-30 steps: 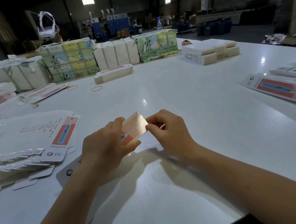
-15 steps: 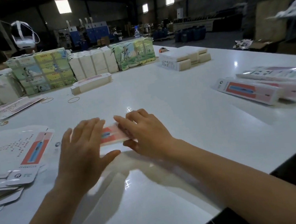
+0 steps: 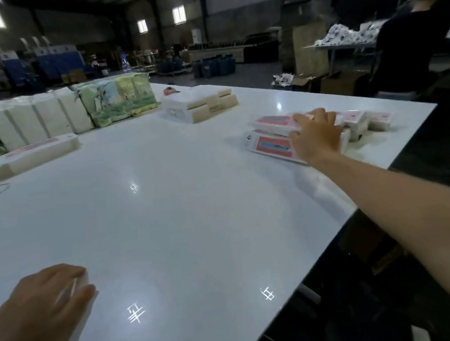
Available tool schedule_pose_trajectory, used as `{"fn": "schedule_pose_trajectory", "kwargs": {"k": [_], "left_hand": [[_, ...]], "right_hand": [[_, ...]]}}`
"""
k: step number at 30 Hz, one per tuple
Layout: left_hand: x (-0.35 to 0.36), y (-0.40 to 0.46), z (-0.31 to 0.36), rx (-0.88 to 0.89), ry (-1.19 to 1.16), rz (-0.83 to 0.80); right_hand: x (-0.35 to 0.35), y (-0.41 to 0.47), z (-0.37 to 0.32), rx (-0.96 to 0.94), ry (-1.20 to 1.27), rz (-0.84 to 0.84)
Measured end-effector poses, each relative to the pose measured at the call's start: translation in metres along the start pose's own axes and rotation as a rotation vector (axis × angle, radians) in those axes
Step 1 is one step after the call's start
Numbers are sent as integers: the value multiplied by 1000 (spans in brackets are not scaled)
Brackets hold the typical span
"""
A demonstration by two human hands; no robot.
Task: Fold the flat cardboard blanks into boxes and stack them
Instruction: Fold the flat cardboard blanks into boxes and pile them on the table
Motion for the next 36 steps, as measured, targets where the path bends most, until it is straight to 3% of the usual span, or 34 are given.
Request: {"fn": "schedule_pose_trajectory", "kwargs": {"k": [4,10,17,20,23,28,32,36], "left_hand": [[14,4,-16,14,-18,-3],[-51,-31,67,51,-156,145],[-78,-42,106,26,-162,180],[-85,-49,114,20,-196,194],[-84,-52,114,-5,-188,213],[-83,-54,115,-52,-185,163],[-85,-56,119,-73,-191,163],[-100,-48,88,-141,-369,133]], "right_hand": [[12,9,42,118,-84,-29],[5,0,28,121,-44,-59],[-40,-71,-149,-432,302,35],[-31,-130,-225,-652,421,-155],[1,-189,-275,-808,359,-377],[54,-244,-288,-909,174,-583],[60,-247,-286,-922,178,-557],[62,-246,-285,-926,194,-521]]}}
Point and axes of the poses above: each hand's wrist, its own y-axis towards the middle knuckle, its own x-axis out of the palm, z = x × y, the point moved 7 cm from there along y, towards the middle knuckle, and after that the axes turned 4 degrees about -z, right-handed, at the moved point
